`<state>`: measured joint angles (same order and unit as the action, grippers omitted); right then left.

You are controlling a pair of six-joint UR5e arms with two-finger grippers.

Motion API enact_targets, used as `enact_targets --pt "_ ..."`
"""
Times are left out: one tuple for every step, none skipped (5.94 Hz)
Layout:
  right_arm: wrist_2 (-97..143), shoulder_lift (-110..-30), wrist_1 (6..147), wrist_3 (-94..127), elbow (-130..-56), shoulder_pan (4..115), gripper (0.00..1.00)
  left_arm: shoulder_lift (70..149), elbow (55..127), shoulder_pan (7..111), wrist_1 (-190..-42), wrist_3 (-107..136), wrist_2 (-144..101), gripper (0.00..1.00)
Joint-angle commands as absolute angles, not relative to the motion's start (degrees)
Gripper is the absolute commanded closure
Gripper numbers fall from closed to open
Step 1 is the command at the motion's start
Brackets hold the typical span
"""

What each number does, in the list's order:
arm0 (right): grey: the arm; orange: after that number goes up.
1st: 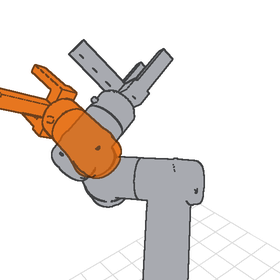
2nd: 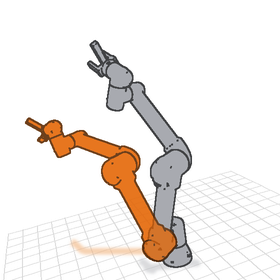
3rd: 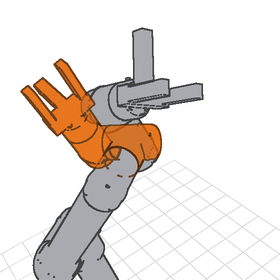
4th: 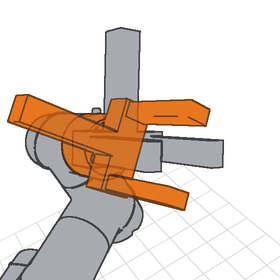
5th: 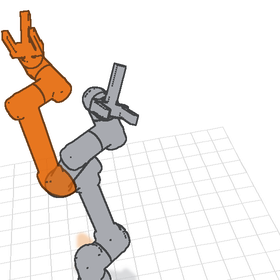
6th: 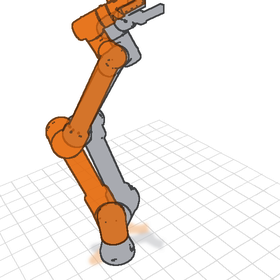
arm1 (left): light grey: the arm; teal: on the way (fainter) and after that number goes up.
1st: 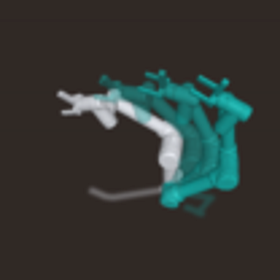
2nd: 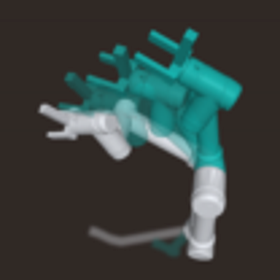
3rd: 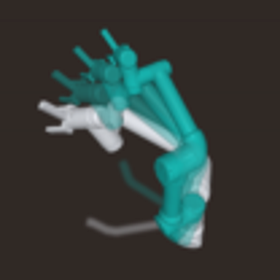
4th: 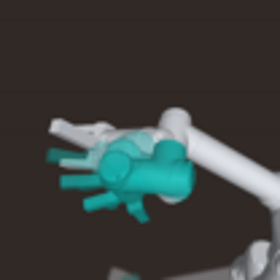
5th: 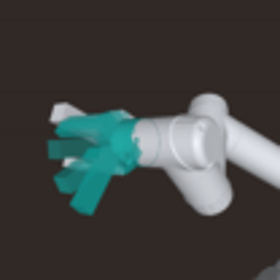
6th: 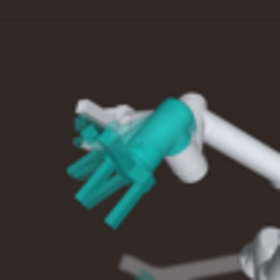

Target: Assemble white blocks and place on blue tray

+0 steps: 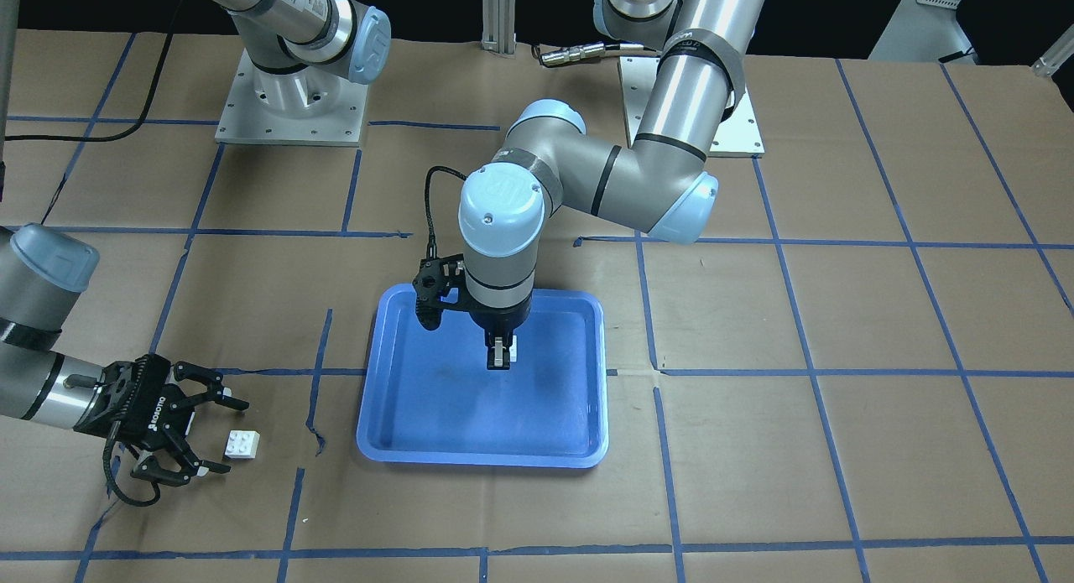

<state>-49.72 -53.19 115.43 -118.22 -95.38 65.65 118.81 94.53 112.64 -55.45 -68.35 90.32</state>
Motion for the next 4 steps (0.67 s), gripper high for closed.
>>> enact_targets --pt "-49.8 -53.2 115.5 -118.2 -95.4 65.7 0.45 119.5 95.9 113.7 -53.8 -68.9 90.3 0.97" --pt "-49.7 -53.1 115.5 -118.2 -95.4 65.7 0.53 122.1 95.8 114.0 -50.6 -68.9 90.3 0.97" --pt "-49.8 -53.3 115.6 -118.3 -95.4 65.7 0.66 123.0 95.7 114.0 -49.2 -68.9 90.4 0.96" --pt "-49.8 -53.3 115.8 -118.3 -95.3 65.7 0.82 122.9 95.8 114.3 -49.2 -68.5 90.4 0.88"
